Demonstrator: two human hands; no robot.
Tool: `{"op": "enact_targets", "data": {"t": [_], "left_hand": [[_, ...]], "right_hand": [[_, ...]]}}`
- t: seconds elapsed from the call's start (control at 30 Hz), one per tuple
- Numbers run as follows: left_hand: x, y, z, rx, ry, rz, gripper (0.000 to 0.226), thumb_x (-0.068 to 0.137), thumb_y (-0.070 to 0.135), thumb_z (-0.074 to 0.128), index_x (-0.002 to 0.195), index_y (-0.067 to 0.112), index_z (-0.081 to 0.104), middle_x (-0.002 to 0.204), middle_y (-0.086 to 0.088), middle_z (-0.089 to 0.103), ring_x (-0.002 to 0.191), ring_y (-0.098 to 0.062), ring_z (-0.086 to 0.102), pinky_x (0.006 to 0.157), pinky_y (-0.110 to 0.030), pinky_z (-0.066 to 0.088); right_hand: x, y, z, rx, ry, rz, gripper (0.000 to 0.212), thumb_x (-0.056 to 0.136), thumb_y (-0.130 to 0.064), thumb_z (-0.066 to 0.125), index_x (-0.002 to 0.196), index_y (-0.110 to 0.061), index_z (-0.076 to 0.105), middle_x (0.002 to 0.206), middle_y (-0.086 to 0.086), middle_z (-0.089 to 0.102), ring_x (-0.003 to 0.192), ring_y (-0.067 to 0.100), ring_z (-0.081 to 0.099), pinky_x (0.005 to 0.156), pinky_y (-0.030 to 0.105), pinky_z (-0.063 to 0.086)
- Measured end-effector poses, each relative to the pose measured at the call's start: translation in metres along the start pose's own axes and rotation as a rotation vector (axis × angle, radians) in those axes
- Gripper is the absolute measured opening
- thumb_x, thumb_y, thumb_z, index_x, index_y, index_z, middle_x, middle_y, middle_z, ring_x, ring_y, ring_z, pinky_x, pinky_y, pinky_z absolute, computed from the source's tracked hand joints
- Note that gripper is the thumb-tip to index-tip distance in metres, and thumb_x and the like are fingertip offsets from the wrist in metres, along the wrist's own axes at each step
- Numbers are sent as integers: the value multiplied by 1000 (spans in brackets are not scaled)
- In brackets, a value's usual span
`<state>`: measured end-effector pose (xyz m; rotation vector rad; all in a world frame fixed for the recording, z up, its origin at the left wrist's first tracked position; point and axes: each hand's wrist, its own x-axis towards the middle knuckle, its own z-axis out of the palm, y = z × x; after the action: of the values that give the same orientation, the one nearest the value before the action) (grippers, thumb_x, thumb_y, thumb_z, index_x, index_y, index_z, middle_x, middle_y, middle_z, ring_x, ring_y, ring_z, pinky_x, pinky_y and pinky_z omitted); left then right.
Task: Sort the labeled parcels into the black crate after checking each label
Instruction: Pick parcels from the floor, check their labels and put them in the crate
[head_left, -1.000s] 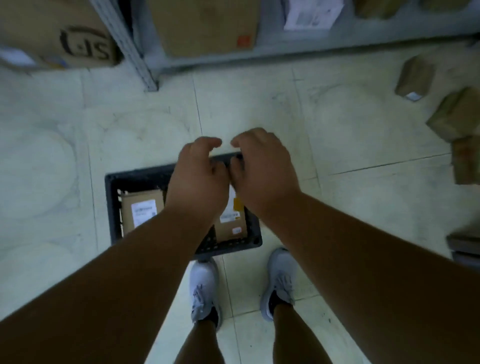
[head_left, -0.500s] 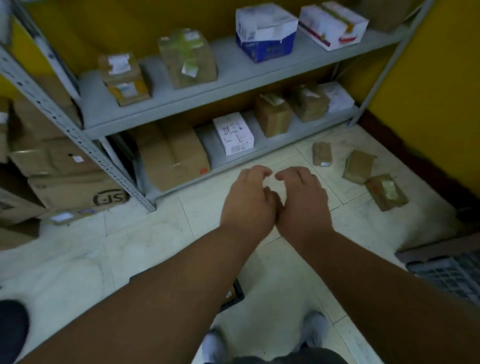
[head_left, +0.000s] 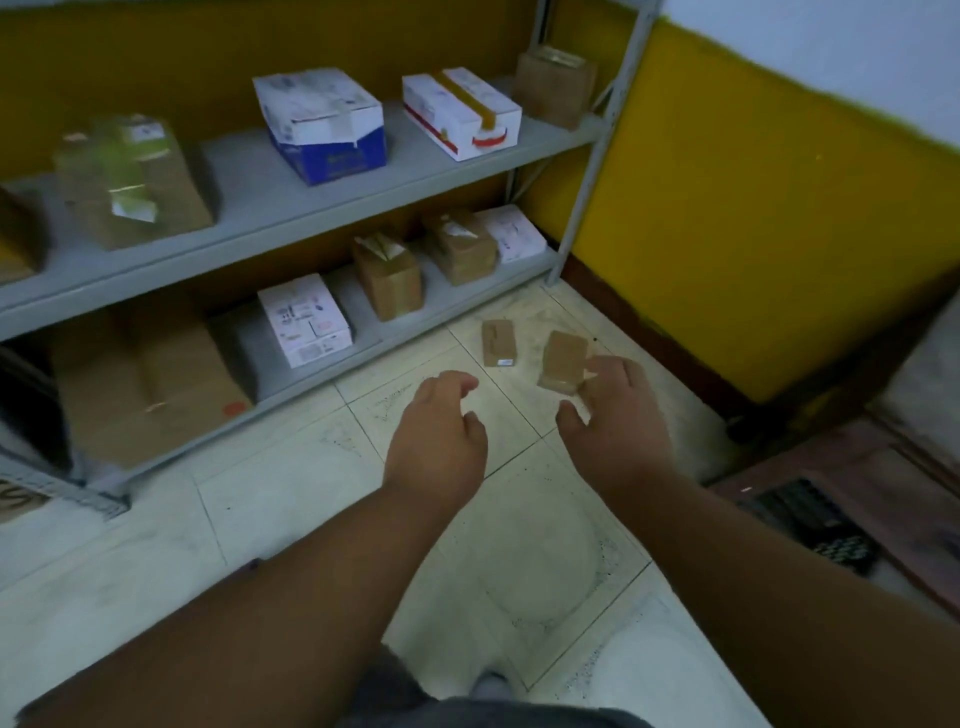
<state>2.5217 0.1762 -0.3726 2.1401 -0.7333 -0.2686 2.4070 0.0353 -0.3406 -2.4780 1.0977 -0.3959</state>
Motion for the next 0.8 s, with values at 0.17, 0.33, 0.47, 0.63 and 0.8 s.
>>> {"op": "enact_targets", "data": {"t": [0.17,0.33,0.47,0.63,0.8], "left_hand": [[49,-5,31,-35,-32,-6,34,94,18,56,124,32,54,121,14,56,91,7,55,72,-15,44],[140,-10,60,-9,-161,14,38,89,25,68,120,37,50,114,13,55,88,2,57,69,-19,46],[250,22,90,-24,-249,154,41,86,28,72,122,28,52,111,9,55,85,1,55,66,-23,48],[337,87,131,-93,-311,233,30,94,15,51,123,22,56,113,6,58,96,-13,59,78,-34,51],[398,113,190,-108,-414,223,34,98,8,44,127,20,56,122,3,59,106,-12,55,83,-29,44]], "right_hand": [[60,22,26,162,-10,133,52,87,-29,69,133,-13,50,132,6,49,116,23,51,87,32,42],[136,46,43,159,-31,243,66,85,-41,71,139,-18,43,139,3,46,121,23,54,96,44,53],[216,57,27,191,70,336,67,85,-39,72,141,-31,38,143,-6,41,121,19,54,91,44,55],[284,83,2,147,144,343,64,86,-39,73,141,-25,43,141,-4,46,124,13,50,89,25,44],[345,129,-7,218,172,417,59,88,-39,70,138,-23,44,140,-2,47,118,13,53,84,28,46]]}}
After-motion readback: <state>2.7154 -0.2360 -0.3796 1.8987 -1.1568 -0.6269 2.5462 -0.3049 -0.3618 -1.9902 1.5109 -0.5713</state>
